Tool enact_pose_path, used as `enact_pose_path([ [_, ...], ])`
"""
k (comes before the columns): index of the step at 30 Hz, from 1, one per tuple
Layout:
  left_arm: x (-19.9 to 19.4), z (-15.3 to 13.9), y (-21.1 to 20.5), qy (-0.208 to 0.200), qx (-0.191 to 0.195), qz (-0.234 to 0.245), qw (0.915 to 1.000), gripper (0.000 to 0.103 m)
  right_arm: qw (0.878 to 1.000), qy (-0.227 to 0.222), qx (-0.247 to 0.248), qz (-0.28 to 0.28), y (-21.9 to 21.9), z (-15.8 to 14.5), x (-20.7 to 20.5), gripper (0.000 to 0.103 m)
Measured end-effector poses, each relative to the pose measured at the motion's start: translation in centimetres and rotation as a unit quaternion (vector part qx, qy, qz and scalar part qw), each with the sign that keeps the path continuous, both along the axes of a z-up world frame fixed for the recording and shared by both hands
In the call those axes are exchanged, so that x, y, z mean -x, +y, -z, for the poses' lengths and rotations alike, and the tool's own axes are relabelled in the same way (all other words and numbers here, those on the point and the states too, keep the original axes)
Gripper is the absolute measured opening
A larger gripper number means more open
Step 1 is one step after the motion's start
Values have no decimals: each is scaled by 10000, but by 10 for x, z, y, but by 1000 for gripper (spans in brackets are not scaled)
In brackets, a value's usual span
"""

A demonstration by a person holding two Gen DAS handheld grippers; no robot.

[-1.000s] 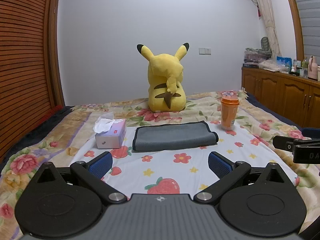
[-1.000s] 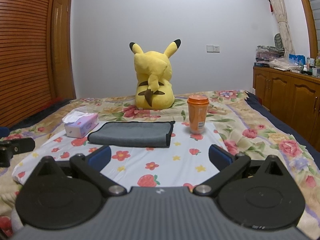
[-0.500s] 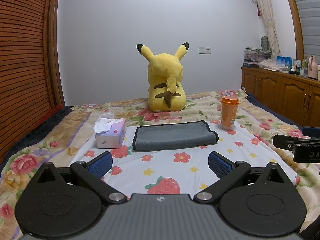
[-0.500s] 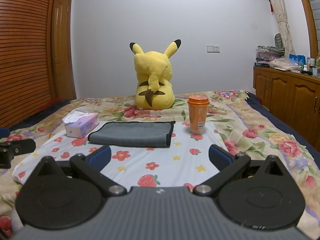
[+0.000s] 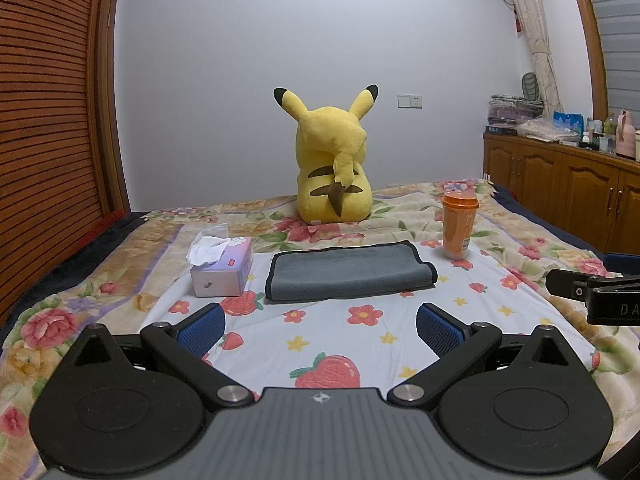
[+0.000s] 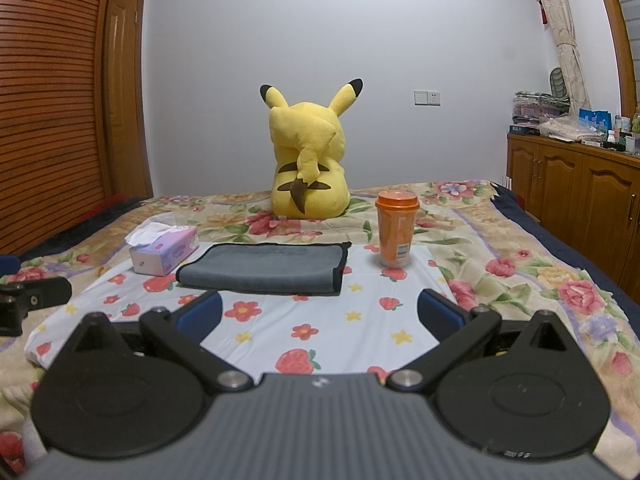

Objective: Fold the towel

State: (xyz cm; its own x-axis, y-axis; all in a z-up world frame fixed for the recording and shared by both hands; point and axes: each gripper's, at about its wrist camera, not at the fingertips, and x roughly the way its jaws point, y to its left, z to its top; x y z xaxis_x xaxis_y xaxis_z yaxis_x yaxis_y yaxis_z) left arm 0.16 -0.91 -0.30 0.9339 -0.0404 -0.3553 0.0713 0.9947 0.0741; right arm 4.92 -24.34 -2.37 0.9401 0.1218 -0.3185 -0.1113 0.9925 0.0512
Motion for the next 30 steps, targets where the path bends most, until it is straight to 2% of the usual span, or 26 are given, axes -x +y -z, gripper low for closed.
enact_pose_path([
  [30,0,4,2,9,-16,-9,10000,103,10000,7,2,4,0,0,-1,103],
])
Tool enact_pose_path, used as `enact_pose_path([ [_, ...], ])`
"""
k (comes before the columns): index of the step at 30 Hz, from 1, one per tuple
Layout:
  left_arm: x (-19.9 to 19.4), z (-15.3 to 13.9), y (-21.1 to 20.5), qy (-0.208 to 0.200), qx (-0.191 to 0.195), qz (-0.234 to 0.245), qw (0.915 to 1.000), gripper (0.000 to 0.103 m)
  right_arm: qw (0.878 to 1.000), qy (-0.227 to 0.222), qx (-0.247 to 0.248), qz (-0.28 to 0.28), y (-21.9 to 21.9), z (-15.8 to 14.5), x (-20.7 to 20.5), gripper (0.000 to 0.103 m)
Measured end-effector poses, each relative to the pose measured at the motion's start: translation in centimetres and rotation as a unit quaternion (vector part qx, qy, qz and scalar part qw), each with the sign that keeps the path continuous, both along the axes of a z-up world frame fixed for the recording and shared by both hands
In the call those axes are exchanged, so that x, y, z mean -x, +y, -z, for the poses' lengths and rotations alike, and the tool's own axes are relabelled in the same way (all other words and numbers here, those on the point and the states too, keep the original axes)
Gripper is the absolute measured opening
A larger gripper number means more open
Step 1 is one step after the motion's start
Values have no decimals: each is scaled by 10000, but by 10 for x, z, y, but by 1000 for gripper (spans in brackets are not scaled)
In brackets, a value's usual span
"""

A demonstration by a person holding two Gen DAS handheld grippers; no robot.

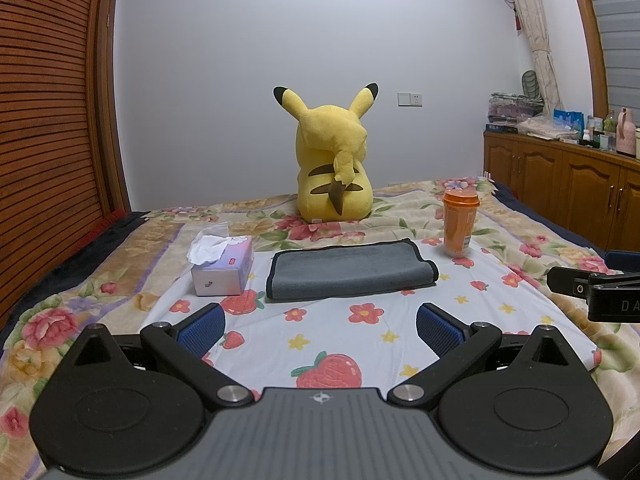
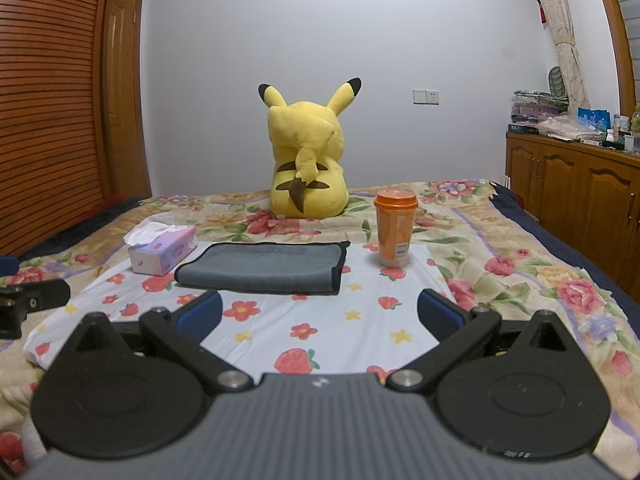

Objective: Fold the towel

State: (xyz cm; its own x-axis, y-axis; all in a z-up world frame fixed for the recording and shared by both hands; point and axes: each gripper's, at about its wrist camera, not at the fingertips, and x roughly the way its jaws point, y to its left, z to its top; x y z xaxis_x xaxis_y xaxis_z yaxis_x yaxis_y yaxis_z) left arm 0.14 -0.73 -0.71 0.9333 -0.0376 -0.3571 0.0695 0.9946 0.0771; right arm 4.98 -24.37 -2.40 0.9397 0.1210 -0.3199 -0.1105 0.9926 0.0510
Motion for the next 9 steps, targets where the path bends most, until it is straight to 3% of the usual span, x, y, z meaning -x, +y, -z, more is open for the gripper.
enact_pose_path([
  [9,0,0,0,-2,-3,-5,10000,103,10000,1,7,1,0,0,0,103],
])
